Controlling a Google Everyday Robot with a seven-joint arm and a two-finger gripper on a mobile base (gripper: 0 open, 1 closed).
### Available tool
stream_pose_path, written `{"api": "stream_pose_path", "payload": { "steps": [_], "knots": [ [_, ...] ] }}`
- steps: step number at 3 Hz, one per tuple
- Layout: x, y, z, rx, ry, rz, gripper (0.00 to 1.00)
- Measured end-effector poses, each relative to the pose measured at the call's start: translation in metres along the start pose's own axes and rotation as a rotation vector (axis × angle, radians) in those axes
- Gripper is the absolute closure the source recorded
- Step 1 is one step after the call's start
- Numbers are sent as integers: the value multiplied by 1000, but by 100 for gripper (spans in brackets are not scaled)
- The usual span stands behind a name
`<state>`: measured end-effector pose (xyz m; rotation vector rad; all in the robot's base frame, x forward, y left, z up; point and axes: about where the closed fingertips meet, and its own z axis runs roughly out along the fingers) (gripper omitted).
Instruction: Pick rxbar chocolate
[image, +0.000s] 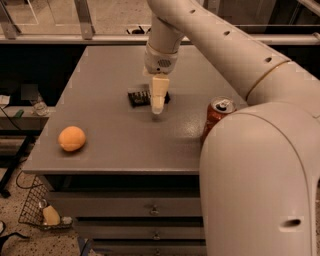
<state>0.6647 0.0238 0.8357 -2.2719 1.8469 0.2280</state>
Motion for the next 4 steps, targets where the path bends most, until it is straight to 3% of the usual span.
{"api": "stream_pose_path", "payload": {
  "steps": [1,2,4],
  "knots": [
    [2,2,9,-14,-4,5,16],
    [2,4,18,-29,-10,7,38],
    [-1,3,6,-31,-10,7,84]
  ]
}}
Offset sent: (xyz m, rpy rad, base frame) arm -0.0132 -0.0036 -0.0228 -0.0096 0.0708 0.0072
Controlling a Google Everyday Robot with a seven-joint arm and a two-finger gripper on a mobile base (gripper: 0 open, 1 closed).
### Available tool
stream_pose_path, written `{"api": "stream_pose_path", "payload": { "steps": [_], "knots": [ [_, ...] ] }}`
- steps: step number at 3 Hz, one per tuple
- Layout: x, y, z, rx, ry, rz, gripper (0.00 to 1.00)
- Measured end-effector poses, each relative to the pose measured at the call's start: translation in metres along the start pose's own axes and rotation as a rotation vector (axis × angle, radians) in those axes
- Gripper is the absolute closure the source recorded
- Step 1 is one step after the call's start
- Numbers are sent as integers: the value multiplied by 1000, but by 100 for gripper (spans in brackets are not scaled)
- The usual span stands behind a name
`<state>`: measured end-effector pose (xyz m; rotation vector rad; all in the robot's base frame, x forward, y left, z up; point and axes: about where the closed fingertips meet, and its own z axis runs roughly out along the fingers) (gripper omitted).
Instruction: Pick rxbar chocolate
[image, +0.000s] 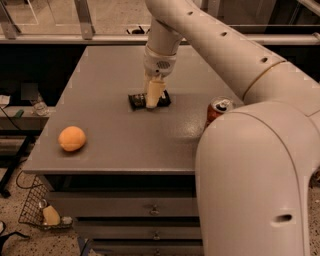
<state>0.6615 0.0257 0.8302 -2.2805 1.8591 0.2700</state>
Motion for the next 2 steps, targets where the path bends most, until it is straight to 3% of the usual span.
{"api": "stream_pose_path", "payload": {
  "steps": [1,2],
  "knots": [
    [-6,-3,-17,54,-18,-20,100],
    [-6,-3,-56,149,-41,-34,100]
  ]
}}
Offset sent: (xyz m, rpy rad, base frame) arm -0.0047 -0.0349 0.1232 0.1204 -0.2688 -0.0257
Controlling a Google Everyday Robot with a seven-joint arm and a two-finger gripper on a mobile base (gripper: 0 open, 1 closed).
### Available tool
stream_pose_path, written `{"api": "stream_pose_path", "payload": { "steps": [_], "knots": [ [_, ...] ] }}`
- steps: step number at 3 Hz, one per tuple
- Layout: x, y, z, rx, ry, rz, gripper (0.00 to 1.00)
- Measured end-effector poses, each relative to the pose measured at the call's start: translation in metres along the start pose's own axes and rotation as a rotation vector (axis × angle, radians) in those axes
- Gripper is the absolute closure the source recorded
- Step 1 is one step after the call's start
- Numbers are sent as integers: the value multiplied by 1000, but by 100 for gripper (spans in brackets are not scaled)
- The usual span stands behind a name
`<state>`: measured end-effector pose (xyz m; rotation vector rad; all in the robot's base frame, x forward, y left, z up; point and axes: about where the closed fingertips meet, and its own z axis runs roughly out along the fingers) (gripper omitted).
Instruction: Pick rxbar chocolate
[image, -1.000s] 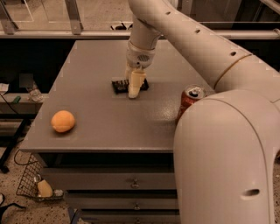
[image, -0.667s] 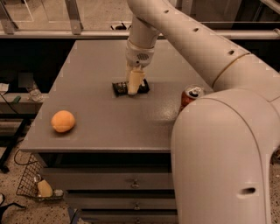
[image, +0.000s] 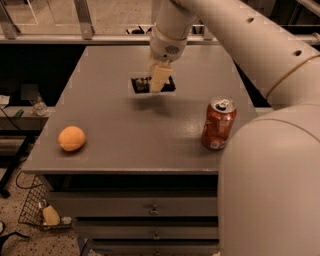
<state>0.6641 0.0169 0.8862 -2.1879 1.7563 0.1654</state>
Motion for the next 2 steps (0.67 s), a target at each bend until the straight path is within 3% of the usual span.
{"api": "stream_pose_path", "payload": {
  "steps": [1,2],
  "knots": [
    [0,-2,-37,81,-22,-13,100],
    [-1,-2,-56,116,-44,-19,100]
  ]
}}
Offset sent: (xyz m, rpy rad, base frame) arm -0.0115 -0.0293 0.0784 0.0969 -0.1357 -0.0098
